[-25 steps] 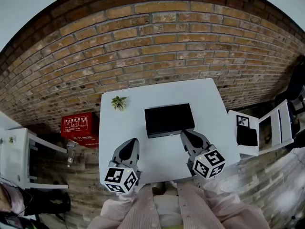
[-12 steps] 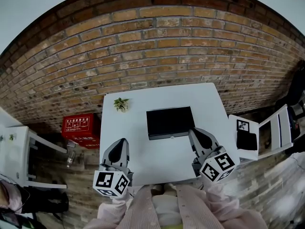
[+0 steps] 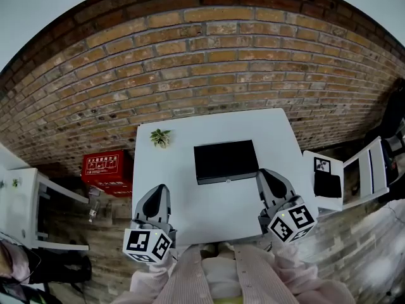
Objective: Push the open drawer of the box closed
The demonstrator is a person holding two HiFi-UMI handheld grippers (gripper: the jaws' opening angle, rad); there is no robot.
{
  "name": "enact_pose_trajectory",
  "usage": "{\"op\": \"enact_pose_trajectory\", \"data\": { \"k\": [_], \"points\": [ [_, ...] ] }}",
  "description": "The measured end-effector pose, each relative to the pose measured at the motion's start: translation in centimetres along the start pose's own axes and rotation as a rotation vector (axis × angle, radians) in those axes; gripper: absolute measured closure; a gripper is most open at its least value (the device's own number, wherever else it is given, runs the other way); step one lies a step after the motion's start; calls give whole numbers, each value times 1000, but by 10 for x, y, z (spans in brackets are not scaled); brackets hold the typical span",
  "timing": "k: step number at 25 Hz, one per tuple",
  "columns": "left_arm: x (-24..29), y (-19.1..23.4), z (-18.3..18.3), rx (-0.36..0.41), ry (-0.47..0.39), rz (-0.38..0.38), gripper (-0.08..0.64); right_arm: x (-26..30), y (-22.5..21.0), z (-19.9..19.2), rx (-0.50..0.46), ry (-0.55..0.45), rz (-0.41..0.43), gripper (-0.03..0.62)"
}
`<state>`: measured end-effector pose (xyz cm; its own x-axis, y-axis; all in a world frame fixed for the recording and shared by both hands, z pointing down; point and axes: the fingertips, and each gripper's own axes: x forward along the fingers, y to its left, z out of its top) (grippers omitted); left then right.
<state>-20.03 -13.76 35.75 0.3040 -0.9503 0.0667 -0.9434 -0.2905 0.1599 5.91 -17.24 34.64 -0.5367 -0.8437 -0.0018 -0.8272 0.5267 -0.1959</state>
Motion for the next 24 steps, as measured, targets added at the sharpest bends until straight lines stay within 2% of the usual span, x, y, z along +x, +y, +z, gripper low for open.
{"op": "enact_pose_trajectory", "data": {
  "k": [7, 24],
  "points": [
    [-2, 2, -5, -6, 11, 19, 565, -1, 3, 0, -51, 8, -4, 591],
    [-2, 2, -11, -26, 29, 25, 565, -1, 2, -3, -65, 19, -14, 590]
  ]
}}
